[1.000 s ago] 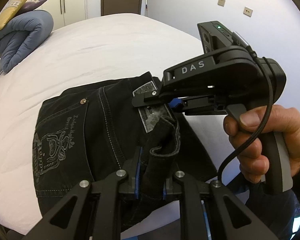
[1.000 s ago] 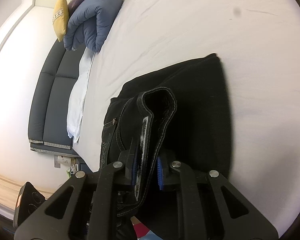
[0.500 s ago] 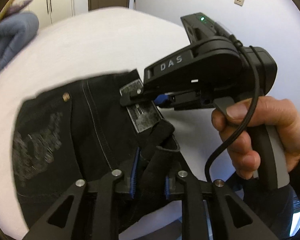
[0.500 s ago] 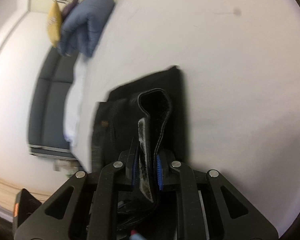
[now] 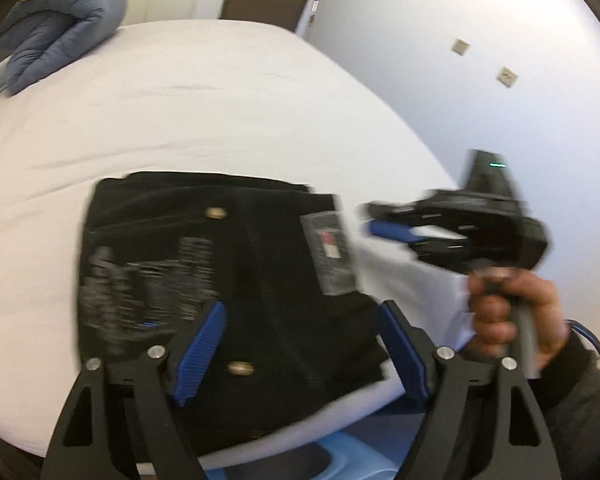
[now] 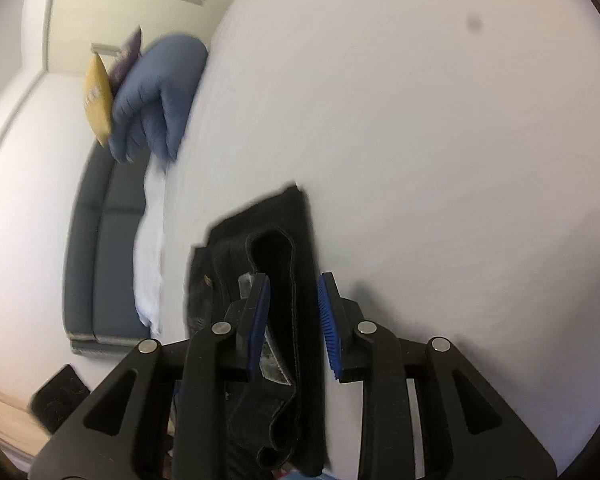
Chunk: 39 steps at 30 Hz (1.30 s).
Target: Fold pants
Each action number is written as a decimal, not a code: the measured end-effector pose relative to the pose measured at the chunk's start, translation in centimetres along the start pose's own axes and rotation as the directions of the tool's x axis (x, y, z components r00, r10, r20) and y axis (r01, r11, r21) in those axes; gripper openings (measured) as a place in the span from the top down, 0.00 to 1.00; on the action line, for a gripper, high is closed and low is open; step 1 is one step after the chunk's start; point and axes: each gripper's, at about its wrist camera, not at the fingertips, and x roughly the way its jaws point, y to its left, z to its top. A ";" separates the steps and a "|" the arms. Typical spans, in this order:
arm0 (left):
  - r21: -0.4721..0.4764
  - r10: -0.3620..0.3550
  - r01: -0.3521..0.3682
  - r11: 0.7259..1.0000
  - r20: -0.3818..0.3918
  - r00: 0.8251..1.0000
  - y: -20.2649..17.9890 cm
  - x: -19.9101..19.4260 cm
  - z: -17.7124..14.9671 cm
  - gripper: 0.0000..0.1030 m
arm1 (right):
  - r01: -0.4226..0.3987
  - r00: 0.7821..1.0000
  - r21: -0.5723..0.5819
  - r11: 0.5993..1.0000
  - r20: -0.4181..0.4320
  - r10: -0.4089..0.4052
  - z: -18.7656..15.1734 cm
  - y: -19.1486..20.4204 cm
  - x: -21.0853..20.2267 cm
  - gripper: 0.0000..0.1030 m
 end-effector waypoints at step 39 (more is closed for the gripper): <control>-0.025 0.157 -0.163 0.986 -0.166 0.974 3.8 5.8 -2.1 0.57 | 0.029 0.995 -0.162 0.986 -0.090 -0.044 0.3 2.4 6.6 0.77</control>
